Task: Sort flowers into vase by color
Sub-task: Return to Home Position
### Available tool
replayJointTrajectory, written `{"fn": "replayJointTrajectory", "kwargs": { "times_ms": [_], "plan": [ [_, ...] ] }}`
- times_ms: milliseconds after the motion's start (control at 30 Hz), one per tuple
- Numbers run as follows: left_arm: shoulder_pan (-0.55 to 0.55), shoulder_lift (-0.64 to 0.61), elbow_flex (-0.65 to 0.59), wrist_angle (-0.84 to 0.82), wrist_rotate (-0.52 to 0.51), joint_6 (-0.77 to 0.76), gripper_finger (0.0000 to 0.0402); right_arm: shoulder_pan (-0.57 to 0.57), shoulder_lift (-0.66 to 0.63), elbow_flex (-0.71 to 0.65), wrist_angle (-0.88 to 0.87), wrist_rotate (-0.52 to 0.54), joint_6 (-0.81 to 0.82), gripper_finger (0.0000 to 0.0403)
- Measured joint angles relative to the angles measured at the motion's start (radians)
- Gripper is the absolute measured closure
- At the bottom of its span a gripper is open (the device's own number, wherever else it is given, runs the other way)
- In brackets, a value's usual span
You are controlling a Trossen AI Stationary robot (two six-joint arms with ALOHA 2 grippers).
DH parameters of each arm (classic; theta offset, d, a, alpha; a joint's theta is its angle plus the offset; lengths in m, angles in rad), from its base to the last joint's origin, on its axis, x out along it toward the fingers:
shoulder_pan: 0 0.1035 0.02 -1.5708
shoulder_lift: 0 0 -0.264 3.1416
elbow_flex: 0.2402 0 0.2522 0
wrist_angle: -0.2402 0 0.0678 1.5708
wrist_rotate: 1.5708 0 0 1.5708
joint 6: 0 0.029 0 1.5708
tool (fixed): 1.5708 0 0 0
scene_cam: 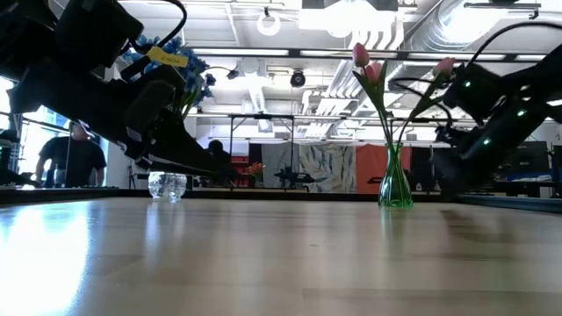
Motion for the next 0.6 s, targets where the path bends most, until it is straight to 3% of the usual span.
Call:
{"fn": "replayJointTrajectory", "kwargs": {
  "times_ms": [167,300,600],
  "plan": [
    [0.0,0.0,0.0,0.0,0.0,-0.007,0.0266,0.159,-0.18,0.0,-0.172,-0.091,0.082,0.0403],
    [0.0,0.0,0.0,0.0,0.0,-0.007,0.0266,0.314,-0.291,0.0,-0.201,-0.174,0.109,0.0403],
    [0.0,0.0,0.0,0.0,0.0,-0.006,0.0266,0.581,-0.47,0.0,-0.193,-0.323,-0.039,0.0403]
  ]
}}
